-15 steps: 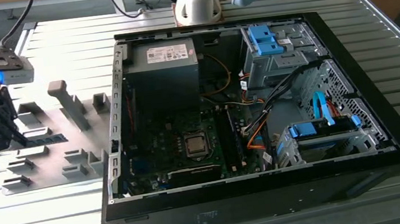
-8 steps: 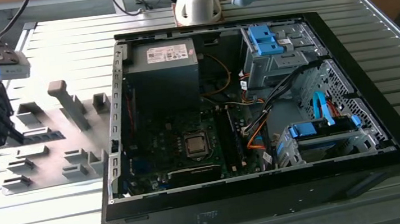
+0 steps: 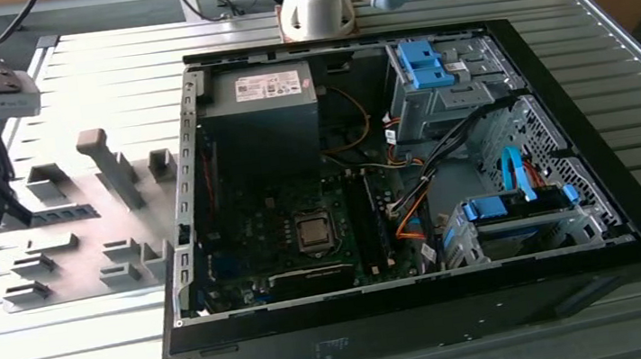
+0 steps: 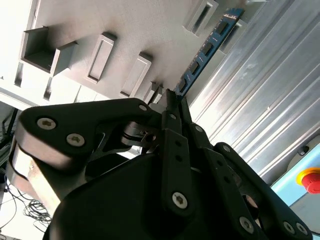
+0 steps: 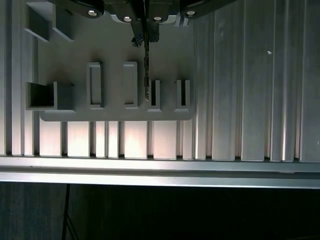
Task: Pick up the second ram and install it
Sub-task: 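Pick up the second ram and move it above second insertion slot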
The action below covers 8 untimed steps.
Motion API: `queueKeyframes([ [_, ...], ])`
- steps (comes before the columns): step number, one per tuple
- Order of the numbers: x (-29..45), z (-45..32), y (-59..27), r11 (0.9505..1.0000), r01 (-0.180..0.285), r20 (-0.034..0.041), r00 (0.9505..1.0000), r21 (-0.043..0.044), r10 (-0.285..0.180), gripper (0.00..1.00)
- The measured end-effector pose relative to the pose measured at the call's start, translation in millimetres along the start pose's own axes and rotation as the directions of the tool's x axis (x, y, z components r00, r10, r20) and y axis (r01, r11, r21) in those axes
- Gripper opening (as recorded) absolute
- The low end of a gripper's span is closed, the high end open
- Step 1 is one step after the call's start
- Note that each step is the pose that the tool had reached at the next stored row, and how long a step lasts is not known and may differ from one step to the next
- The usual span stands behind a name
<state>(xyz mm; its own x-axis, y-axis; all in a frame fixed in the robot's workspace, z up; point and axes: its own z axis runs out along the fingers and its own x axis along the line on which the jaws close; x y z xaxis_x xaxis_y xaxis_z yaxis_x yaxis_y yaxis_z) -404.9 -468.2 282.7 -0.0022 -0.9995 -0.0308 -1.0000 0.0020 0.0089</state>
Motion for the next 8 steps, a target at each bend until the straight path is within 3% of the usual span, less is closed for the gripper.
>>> queueKeyframes([
  [8,-0.4,-10.9,0.1,1.0,0.0,0.0,1.0,0.0,0.0,0.14],
])
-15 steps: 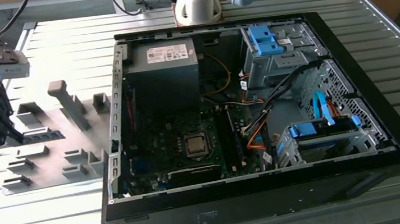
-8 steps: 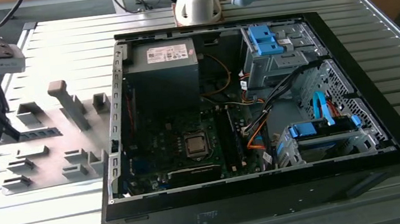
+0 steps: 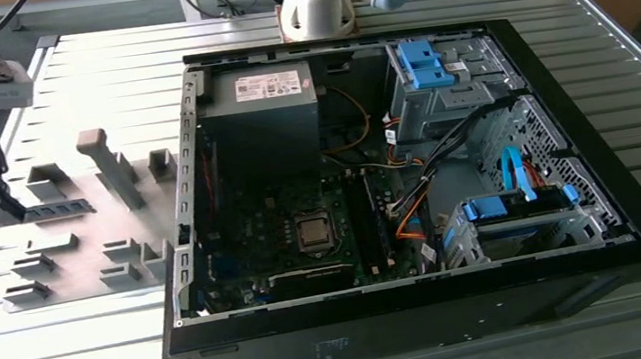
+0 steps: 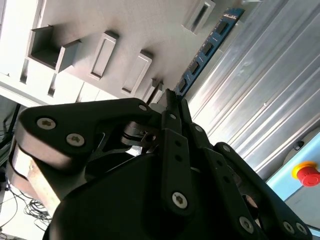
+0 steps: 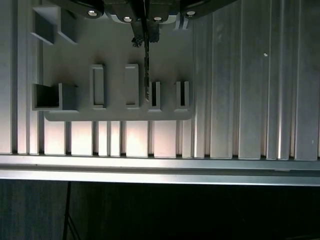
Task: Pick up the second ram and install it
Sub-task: 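Pick up the second ram and move it above second insertion slot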
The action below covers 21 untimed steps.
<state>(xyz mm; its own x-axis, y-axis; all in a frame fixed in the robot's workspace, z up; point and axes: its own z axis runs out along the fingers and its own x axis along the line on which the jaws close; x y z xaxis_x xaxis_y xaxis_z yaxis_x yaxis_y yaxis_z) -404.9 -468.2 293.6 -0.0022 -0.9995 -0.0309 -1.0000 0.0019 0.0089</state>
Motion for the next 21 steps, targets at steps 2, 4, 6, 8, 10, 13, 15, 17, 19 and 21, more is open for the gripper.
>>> queueKeyframes([
  [2,-0.1,-2.7,0.0,1.0,0.0,-0.0001,1.0,-0.0001,0.0,0.14],
  [4,-0.2,-5.3,0.1,1.0,0.0,-0.0001,1.0,-0.0001,0.0,0.14],
  [6,-0.2,-7.8,0.1,1.0,0.0,-0.0001,1.0,-0.0001,0.0,0.14],
  [8,-0.4,-14.0,0.1,1.0,0.0,0.0,1.0,-0.0001,0.0,0.14],
  [10,-0.5,-16.9,0.2,1.0,0.0,-0.0001,1.0,-0.0001,0.0,0.14],
  [13,-0.7,-20.9,0.2,1.0,0.0,0.0,1.0,0.0,0.0,0.14],
  [15,-0.7,-23.7,0.2,1.0,0.0,0.0,1.0,0.0,0.0,0.14],
  [17,-0.8,-26.3,0.2,1.0,0.0,0.0,1.0,0.0,0.0,0.14],
  [19,-0.9,-28.9,0.3,1.0,0.0,0.0,1.0,0.0,0.0,0.14],
  [21,-1.0,-31.5,0.3,1.0,0.0,-0.0001,1.0,-0.0001,0.0,0.14],
])
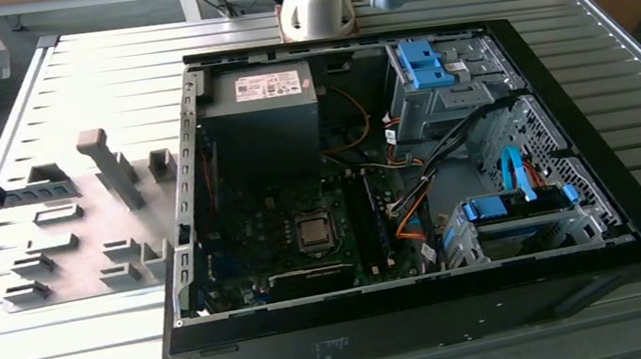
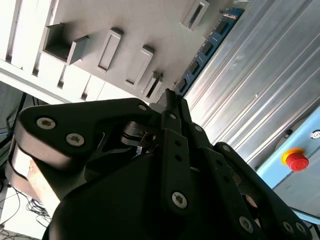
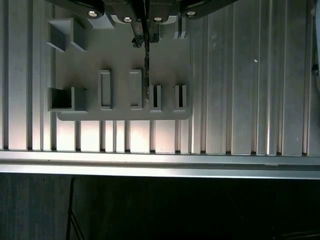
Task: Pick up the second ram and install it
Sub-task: 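Pick up the second ram and move it above second insertion slot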
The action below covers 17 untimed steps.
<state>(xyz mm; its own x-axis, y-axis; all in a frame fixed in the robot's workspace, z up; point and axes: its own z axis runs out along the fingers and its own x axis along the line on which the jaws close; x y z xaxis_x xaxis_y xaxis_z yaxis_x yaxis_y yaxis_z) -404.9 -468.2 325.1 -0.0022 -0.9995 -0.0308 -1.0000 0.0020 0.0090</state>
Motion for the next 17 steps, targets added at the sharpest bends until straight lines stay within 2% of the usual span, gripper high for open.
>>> queueKeyframes([
  [17,-0.6,-20.4,0.2,1.0,0.0,0.0001,1.0,0.0001,0.0,0.14],
])
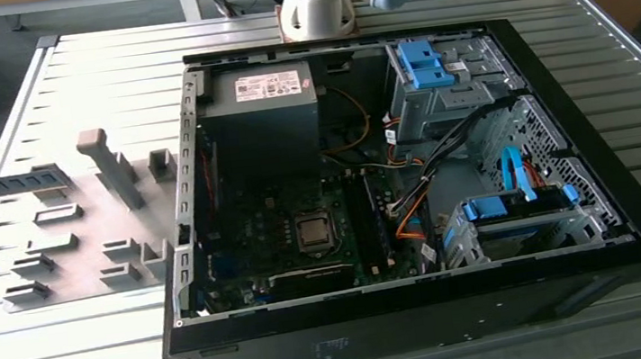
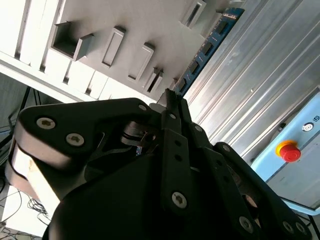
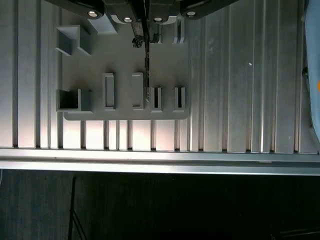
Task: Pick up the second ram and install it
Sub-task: 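Pick up the second ram and move it above second insertion slot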
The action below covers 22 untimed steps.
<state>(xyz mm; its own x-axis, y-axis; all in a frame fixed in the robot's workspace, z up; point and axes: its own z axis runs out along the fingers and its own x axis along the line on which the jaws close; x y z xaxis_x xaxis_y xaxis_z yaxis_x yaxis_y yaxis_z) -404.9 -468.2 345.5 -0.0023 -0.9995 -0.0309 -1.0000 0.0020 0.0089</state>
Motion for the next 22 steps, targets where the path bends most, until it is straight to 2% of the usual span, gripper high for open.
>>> queueKeyframes([
  [22,-1.1,-36.5,0.3,1.0,0.0,0.0,1.0,-0.0001,0.0,0.14],
])
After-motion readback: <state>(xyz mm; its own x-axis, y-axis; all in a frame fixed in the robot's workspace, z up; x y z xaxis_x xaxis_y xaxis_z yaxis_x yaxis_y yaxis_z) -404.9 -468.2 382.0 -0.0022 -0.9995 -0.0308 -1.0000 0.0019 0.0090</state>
